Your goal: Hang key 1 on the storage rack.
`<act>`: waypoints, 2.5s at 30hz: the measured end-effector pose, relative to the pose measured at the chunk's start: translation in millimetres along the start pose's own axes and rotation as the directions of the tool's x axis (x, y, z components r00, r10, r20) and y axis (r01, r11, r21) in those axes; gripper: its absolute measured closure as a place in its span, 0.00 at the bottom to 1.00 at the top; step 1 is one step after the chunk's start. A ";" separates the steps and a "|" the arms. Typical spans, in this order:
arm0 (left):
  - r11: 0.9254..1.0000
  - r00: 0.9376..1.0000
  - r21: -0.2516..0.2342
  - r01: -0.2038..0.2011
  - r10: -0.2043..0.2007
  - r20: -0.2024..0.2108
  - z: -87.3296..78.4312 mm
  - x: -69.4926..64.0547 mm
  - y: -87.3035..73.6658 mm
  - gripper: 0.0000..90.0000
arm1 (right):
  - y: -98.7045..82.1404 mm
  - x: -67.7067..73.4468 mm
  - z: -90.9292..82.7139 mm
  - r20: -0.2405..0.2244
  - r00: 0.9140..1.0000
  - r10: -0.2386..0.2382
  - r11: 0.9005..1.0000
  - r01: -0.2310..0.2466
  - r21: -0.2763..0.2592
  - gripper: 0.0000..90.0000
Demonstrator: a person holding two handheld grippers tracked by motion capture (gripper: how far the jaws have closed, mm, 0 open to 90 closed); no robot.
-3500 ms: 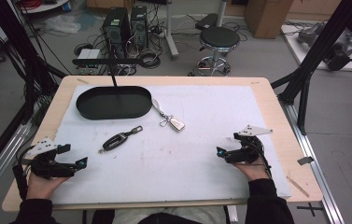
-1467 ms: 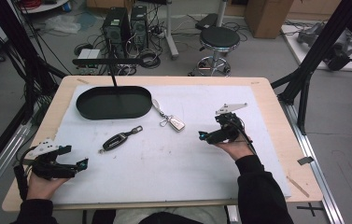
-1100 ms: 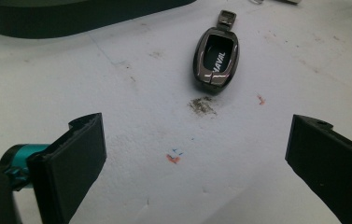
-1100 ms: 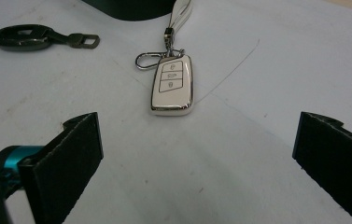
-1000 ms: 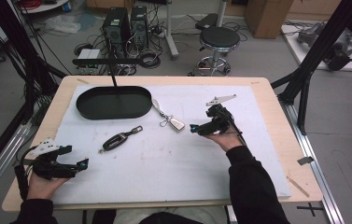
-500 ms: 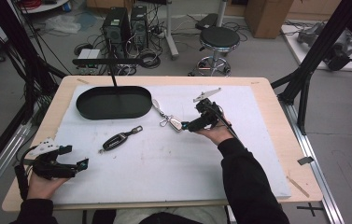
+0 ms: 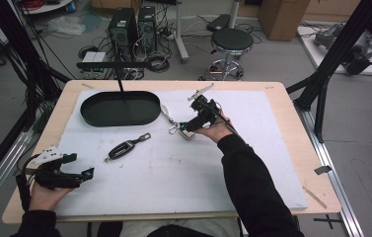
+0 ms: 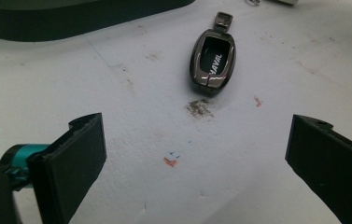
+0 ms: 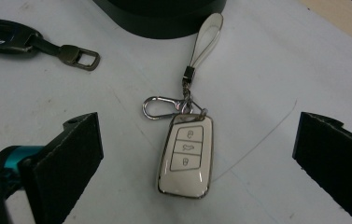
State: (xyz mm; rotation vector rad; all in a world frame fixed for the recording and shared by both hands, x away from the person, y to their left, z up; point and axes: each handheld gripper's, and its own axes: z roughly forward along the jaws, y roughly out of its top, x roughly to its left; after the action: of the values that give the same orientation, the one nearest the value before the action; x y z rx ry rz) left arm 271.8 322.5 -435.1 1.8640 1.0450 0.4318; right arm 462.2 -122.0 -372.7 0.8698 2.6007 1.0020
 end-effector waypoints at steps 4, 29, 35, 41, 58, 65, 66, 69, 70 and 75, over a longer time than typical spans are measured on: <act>1.000 1.000 -0.007 0.003 -0.003 0.000 -0.4 0.1 -0.1 0.06 | 2.4 -0.1 5.5 -0.014 1.000 0.004 1.000 -0.004 -0.003 0.01; 1.000 1.000 -0.010 0.003 -0.003 0.003 -1.3 0.6 -1.0 0.06 | 46.1 -17.4 85.6 0.012 0.998 0.069 0.980 -0.070 0.187 0.01; 1.000 1.000 -0.004 -0.001 0.001 0.007 -0.7 0.3 -1.2 0.06 | 47.2 -21.2 109.0 -0.007 0.994 0.108 0.968 -0.103 0.229 0.18; 1.000 1.000 -0.001 -0.002 0.002 0.007 0.3 0.2 -1.3 0.06 | 50.7 -20.1 110.5 -0.028 0.995 0.097 0.968 -0.087 0.235 0.61; 1.000 1.000 -0.003 0.001 -0.001 0.009 0.1 -0.1 -1.6 0.06 | 53.0 -25.9 96.8 -0.014 0.989 0.148 0.966 -0.141 0.216 0.92; 1.000 1.000 0.000 -0.002 0.002 0.008 0.1 -0.3 -1.6 0.06 | 60.5 -22.6 71.0 -0.100 0.979 0.175 0.976 -0.160 0.146 0.92; 1.000 1.000 0.001 -0.002 0.002 0.008 0.2 -0.3 -1.6 0.06 | 62.6 -20.7 66.6 -0.101 0.980 0.170 0.979 -0.156 0.133 0.92; 1.000 1.000 0.003 -0.004 0.004 0.010 0.6 -0.7 -1.7 0.06 | 67.6 -19.2 52.6 -0.129 0.978 0.166 0.984 -0.156 0.083 0.92; 1.000 1.000 0.004 -0.004 0.004 0.012 0.8 -0.8 -1.8 0.06 | 68.6 -19.8 49.4 -0.131 0.978 0.160 0.986 -0.152 0.068 0.92; 1.000 1.000 0.002 -0.004 0.004 0.011 1.0 -0.1 -1.6 0.06 | 76.1 -21.9 29.1 -0.163 0.973 0.162 0.986 -0.164 0.003 0.92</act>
State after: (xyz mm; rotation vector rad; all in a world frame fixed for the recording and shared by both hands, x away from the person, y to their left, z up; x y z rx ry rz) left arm 271.7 322.3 -437.0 1.8687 1.0351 0.4222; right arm 525.4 -74.3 -343.5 1.0557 2.6897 1.1744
